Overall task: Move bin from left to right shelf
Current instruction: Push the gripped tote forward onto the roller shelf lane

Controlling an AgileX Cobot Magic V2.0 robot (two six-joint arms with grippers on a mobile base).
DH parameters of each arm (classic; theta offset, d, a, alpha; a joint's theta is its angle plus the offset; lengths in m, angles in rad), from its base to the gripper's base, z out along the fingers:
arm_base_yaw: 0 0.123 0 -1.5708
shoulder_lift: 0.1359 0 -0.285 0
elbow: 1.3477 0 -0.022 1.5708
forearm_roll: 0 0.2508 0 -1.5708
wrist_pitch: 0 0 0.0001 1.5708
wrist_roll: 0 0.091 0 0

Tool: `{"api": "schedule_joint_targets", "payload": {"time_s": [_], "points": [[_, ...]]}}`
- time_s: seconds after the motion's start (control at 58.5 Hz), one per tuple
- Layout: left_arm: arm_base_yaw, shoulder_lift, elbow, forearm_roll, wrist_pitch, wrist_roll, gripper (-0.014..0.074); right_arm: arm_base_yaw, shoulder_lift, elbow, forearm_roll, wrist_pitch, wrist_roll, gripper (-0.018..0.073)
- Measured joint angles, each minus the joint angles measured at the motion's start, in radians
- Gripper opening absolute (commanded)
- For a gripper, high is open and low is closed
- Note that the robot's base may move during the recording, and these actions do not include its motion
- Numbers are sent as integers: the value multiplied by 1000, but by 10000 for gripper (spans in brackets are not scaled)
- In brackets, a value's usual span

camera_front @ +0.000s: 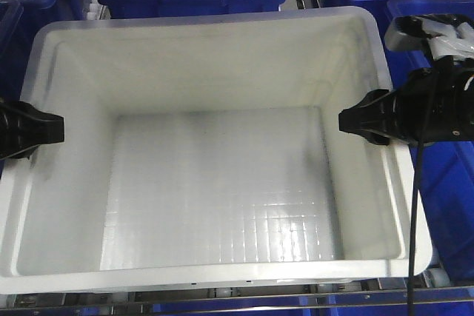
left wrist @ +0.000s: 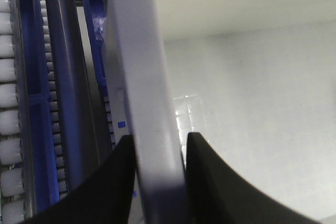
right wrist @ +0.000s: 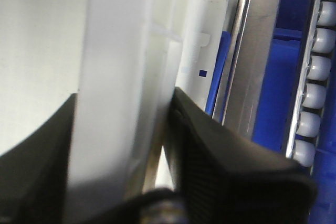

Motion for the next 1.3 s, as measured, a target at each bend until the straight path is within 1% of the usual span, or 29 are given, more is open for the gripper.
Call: {"api": "schedule_joint_targets", "payload": {"time_s": [0.188,0.496,0.752,1.025,1.299], "points": [[0,0,0,8,-9,5,-6,1,18,0,-6,0,0,-4],[0,13,0,7,-57,7,-6,3,38,0,-10,-24,-1,-4],[0,58,0,-3,-57,7,-6,3,42,0,-35,-32,2,-4],[0,59,0,-8,-85,7,-6,3,43,0,-43,-49,2,-4],[0,59,0,-9,-86,7,-6,3,46,0,-43,-52,2,-4]]}}
